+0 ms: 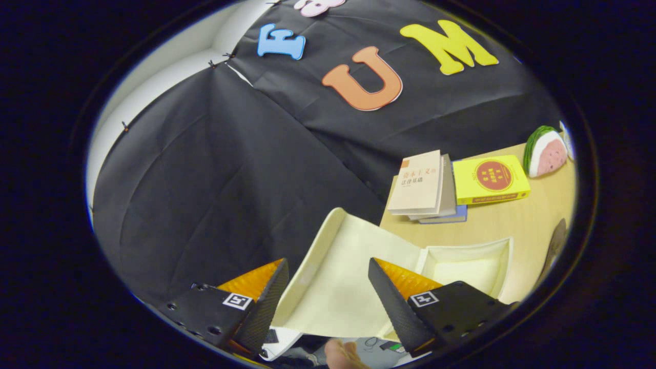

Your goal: Open the storage box then place both shoes into the box .Put the left shoe in first, then the right shoe, with the right side of both shoes facing outward in a uniform manner.

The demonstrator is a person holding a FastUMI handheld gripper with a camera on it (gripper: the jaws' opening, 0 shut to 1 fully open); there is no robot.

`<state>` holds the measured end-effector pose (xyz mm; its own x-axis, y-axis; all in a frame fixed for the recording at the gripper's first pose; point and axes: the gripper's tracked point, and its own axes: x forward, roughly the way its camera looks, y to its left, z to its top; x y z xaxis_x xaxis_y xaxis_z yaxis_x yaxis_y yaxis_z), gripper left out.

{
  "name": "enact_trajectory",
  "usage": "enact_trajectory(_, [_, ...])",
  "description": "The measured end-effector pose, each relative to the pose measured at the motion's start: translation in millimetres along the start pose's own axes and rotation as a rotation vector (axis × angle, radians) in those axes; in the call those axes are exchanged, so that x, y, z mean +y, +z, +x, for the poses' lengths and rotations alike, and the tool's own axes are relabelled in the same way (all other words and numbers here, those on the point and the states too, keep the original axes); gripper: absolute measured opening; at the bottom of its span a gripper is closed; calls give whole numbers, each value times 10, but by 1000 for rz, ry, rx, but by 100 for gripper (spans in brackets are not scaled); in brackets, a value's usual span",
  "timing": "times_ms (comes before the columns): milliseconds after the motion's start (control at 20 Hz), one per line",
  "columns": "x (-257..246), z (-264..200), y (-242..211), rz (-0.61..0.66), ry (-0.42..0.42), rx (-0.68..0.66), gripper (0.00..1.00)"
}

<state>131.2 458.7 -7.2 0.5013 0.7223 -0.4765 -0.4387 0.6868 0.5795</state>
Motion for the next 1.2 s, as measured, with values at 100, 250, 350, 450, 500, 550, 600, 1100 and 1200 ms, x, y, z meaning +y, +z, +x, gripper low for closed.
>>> enact_trajectory(100, [-55, -80, -16, -5, -14, 2, 95])
enact_trajectory(250, [-201, -230, -5, -18, -44, -7, 95])
enact_trajectory(350, [-339, -331, -10, -25, -66, -7, 96])
enact_trajectory(450, [-556, -431, 7, -36, -104, -9, 95])
enact_trajectory(500, [-656, -495, 10, -44, -122, -10, 95])
enact_trajectory(550, [-801, -564, 29, -53, -148, -13, 96])
enact_trajectory(600, [-943, -626, 46, -63, -177, -17, 95])
enact_trajectory(1100, [-2623, -1208, 156, -93, -508, -21, 96])
enact_trajectory(1200, [-3046, -1338, 95, -109, -605, 2, 95])
